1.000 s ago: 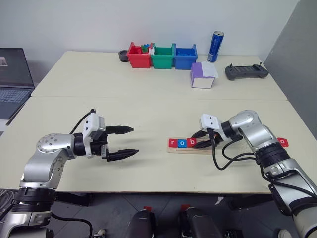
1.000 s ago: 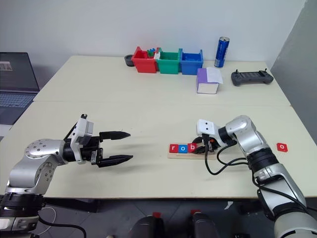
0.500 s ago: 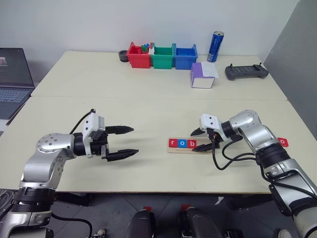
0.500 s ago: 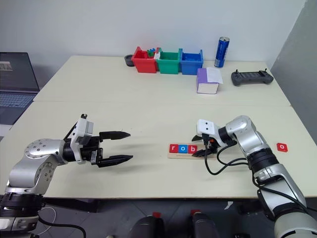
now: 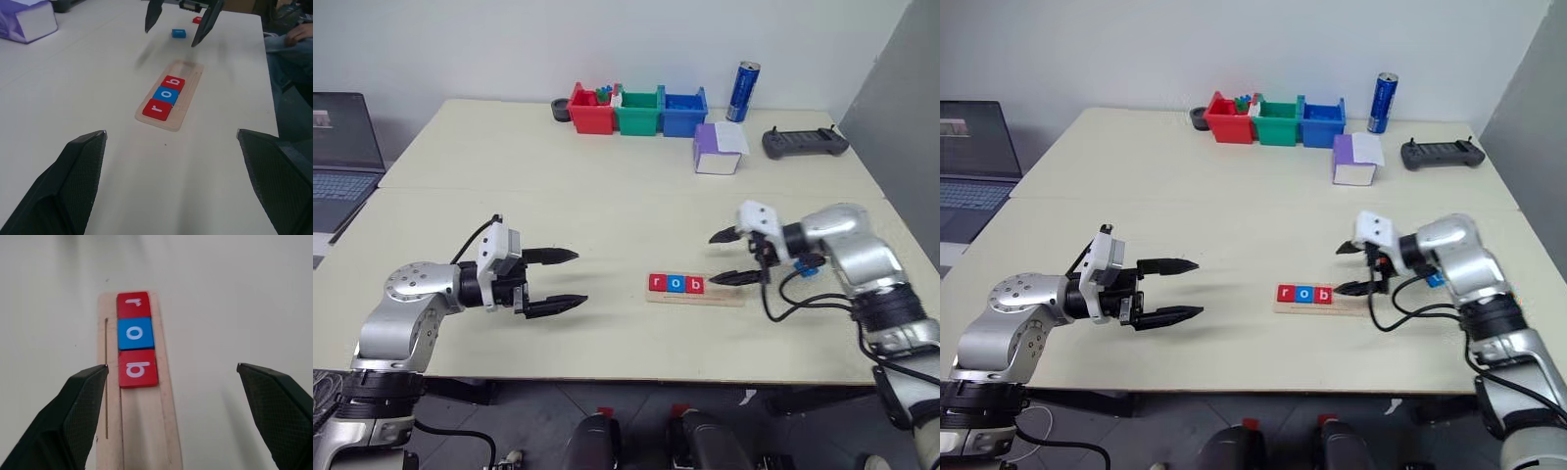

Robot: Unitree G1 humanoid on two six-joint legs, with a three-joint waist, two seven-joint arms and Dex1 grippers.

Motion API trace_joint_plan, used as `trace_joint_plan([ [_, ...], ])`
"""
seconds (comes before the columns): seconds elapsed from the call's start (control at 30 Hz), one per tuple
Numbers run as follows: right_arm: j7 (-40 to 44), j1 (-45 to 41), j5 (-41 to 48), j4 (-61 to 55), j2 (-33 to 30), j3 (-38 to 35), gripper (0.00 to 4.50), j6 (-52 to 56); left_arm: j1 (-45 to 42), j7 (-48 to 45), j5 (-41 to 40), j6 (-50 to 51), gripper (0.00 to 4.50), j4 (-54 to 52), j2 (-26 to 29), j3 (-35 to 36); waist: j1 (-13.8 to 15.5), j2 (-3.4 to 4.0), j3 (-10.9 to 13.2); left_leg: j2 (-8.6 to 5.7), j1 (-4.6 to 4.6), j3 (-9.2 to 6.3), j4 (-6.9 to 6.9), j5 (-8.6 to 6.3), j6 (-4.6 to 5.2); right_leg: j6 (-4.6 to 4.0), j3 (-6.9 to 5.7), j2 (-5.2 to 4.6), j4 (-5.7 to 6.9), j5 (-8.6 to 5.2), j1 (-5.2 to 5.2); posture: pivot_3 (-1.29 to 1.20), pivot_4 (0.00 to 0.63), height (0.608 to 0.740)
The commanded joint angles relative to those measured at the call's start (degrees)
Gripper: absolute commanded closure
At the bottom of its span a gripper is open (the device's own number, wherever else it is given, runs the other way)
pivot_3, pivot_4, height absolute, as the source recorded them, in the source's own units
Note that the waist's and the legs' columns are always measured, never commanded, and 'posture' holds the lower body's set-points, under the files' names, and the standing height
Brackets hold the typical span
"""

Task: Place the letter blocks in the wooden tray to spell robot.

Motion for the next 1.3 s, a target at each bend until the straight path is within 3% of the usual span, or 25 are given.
trace_joint_plan([
  [0.03, -6.17, 10.97, 6.4, -9.99, -4.49, -15.42, 0.03, 10.98, 0.61, -0.33, -1.02, -0.92, 0.0, -1.99, 0.66, 1.58, 0.46, 0.0, 0.0, -0.02, -0.02, 0.0, -0.01, 0.0, -0.01, 0.0, -0.02, -0.05, -0.01, 0.0, 0.0, 0.0, 0.15, 0.74],
  [0.13, -16.79, 23.93, 7.57, -13.32, -2.55, -32.33, 0.03, 16.0, 0.23, -0.65, -0.95, -1.16, 0.0, -1.45, 0.25, 1.25, 0.75, -0.01, -0.01, -0.06, -0.03, 0.0, -0.02, -0.03, -0.01, 0.0, -0.07, -0.13, -0.03, -0.02, 0.02, 0.0, 0.15, 0.74],
  [0.23, -25.2, 29.02, 7.49, -12.19, 1.05, -39.12, 0.03, 14.54, -0.71, -0.72, -0.75, -1.18, 0.0, -0.81, -0.43, 0.49, 0.41, 0.05, -0.01, -0.06, 0.02, 0.03, -0.03, -0.14, 0.18, 0.01, -0.06, -0.13, -0.01, -0.03, 0.02, 0.0, 0.15, 0.74],
  [0.4, -37.0, 25.75, 2.65, 0.52, 2.83, -37.89, 0.03, 2.69, -3.5, -1.68, 0.56, -2.76, 0.0, 2.26, -1.8, -1.49, -1.2, 0.08, -0.02, 0.03, 0.2, 0.07, -0.03, -0.09, 0.27, 0.21, 0.0, 0.03, 0.1, 0.09, 0.07, 0.0, 0.15, 0.74],
  [0.67, -44.86, 18.07, 0.56, 19.6, 1.27, -34.09, 0.03, -3.96, -4.65, -2.04, 0.64, -3.3, 0.0, 3.03, -2.07, -2.1, -1.47, 0.15, -0.01, 0.03, 0.11, 0.1, -0.07, -0.04, 0.28, 0.22, 0.15, 0.17, 0.04, 0.1, 0.03, 0.0, 0.15, 0.74],
  [1.17, -48.66, 18.06, 3.5, 22.88, 2.82, -33.24, 0.03, -3.53, -5.37, -3.03, 2.55, -5.84, 0.0, 4.42, -2.95, -3.72, -0.95, 0.15, -0.02, 0.02, 0.13, 0.18, -0.06, -0.05, 0.28, 0.23, 0.26, 0.16, 0.01, 0.1, 0.03, 0.0, 0.15, 0.74],
  [1.3, -49.0, 19.28, 4.5, 21.73, 3.74, -33.12, 0.9, -3.13, -5.39, -2.94, 2.62, -5.99, 0.0, 4.31, -3.5, -4.05, -0.95, 0.15, -0.02, 0.02, 0.13, 0.19, -0.06, -0.05, 0.28, 0.23, 0.27, 0.16, 0.01, 0.1, 0.04, 0.0, 0.15, 0.74],
])
